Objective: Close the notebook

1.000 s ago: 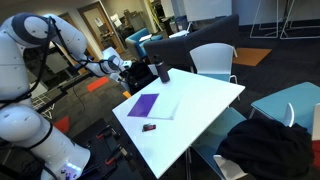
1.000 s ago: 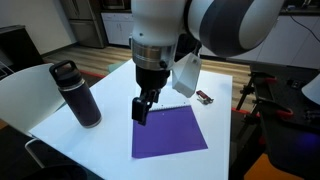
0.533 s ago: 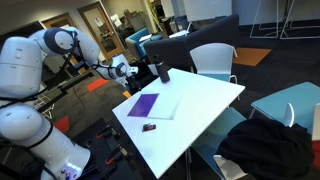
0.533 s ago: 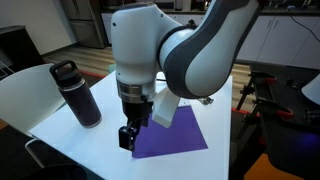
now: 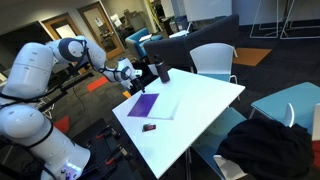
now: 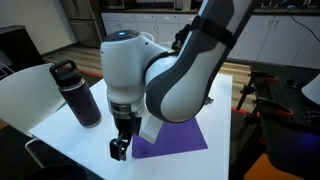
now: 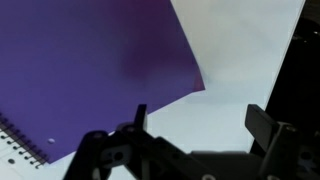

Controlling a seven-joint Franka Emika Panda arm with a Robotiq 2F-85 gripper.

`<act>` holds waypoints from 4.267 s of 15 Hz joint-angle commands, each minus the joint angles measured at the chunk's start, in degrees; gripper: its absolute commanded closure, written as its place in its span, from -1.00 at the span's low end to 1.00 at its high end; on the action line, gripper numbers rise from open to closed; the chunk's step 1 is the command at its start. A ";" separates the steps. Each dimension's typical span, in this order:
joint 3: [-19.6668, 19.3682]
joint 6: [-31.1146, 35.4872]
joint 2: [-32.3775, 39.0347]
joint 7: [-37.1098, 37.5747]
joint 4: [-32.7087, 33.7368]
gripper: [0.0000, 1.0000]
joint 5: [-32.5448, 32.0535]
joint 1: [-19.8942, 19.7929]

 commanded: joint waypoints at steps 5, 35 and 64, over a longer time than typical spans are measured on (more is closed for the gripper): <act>-2.15 -4.29 3.07 -0.74 5.12 -1.00 2.22 2.82; -4.22 -12.34 6.19 7.00 11.93 0.98 3.16 6.24; 7.74 -29.93 -15.09 -35.80 -2.03 0.99 10.38 -21.64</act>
